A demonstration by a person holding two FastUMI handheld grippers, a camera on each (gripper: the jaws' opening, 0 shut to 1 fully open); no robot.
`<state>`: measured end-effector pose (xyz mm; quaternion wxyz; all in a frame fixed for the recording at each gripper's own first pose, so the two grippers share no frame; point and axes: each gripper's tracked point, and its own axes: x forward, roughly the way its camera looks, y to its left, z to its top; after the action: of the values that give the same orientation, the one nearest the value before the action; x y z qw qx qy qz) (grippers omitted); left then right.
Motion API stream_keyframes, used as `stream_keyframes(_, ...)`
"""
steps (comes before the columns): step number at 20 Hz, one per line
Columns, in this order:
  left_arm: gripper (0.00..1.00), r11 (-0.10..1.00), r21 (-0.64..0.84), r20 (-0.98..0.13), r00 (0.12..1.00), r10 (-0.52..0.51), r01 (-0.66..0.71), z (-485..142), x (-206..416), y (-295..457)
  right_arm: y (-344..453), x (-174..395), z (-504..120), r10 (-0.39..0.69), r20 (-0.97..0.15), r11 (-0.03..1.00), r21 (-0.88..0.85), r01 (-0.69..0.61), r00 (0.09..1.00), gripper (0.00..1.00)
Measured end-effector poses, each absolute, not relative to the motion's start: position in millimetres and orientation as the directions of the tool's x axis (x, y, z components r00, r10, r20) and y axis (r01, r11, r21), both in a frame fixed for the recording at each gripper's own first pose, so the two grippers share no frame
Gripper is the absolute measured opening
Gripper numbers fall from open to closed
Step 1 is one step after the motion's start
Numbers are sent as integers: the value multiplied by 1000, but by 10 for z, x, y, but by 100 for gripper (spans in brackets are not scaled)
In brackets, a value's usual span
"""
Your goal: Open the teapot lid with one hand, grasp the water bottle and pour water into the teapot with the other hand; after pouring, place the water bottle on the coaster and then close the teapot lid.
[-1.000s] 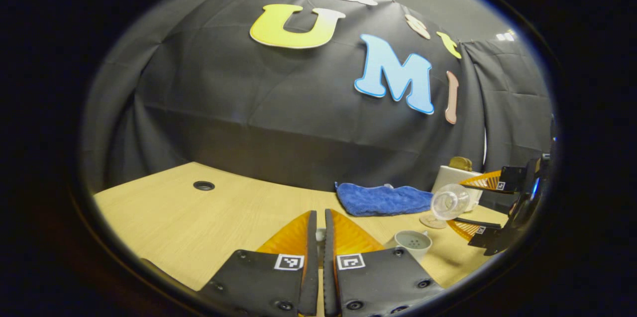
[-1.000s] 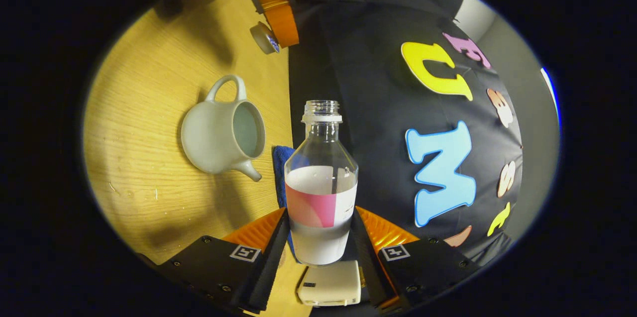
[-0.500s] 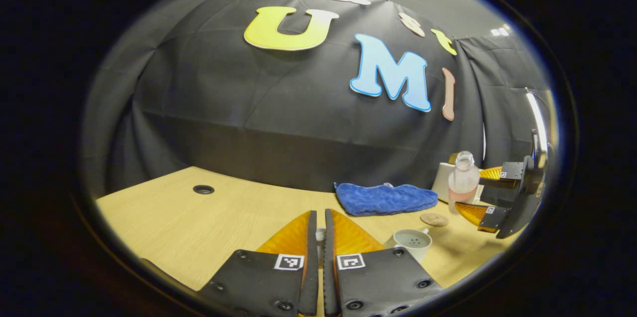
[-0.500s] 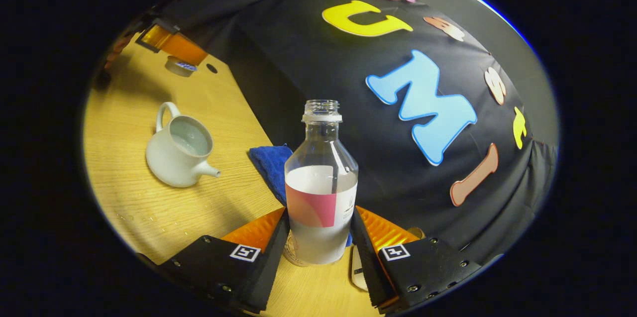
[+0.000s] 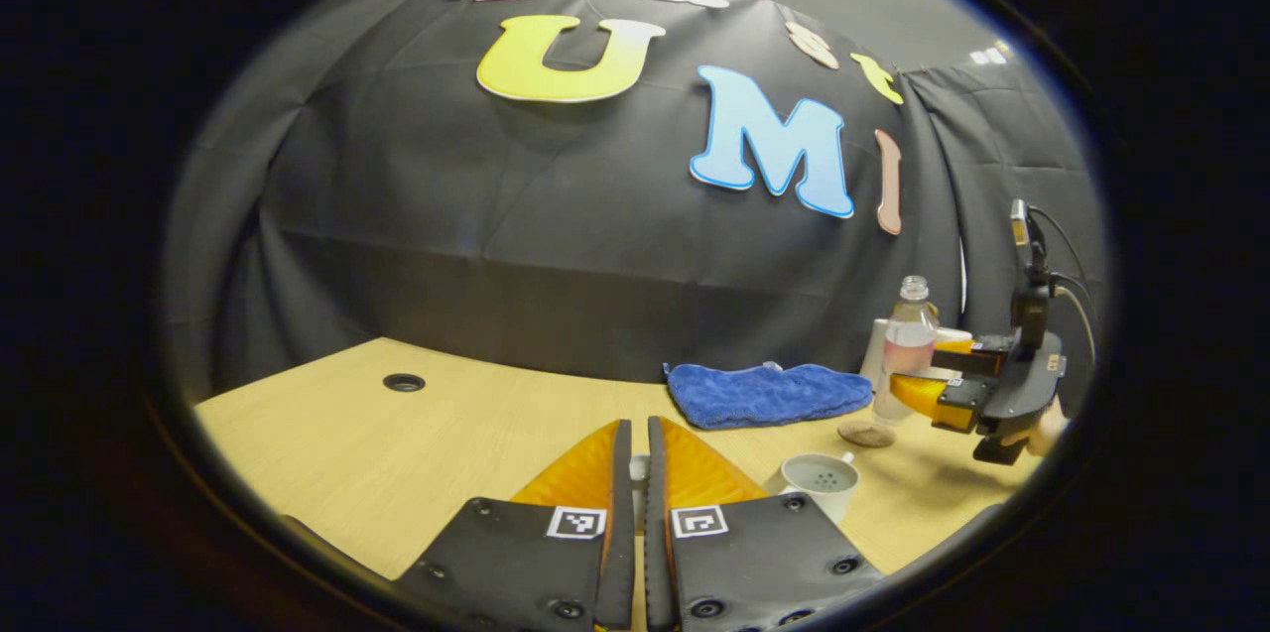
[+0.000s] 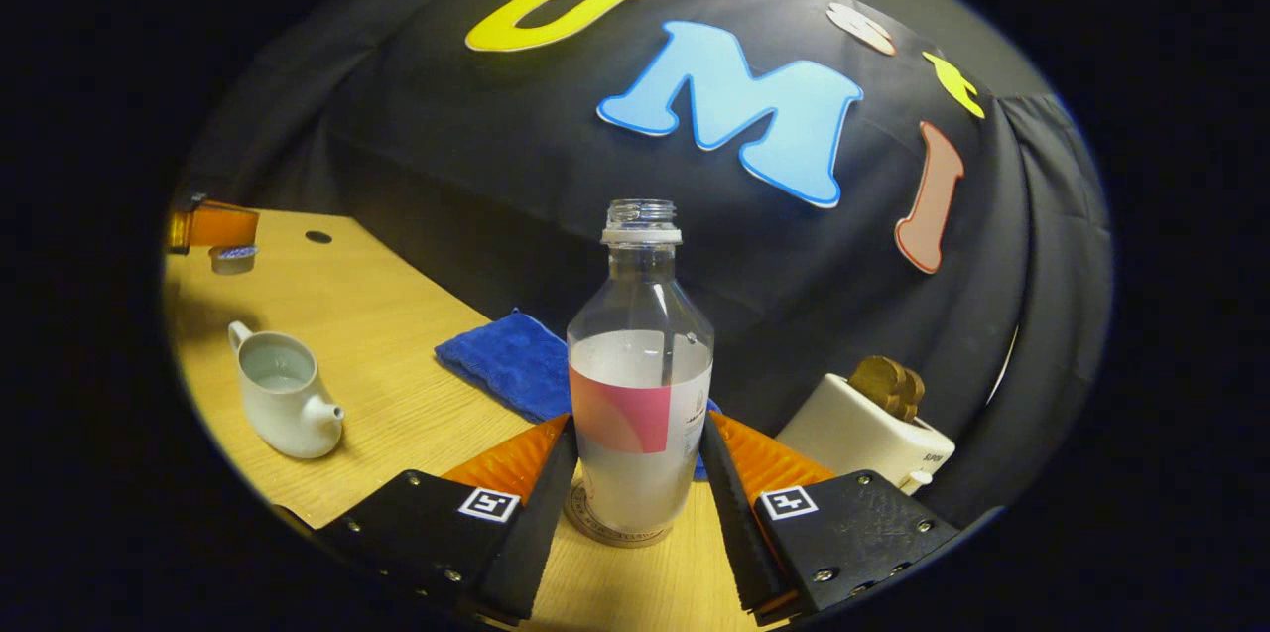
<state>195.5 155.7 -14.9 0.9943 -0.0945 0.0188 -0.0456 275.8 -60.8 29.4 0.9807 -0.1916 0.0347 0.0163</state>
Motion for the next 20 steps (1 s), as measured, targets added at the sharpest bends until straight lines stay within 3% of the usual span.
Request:
stream_keyframes(8,12,979,-180,-31,995,-99,92,-145,1957,1544,-849,3044,81,3,-120,997,-81,-13,993,73)
stream_keyframes(20,12,980,-177,-32,994,-102,95,-150,1965,1531,-913,3099,-47,-18,-154,1000,5,19,988,76)
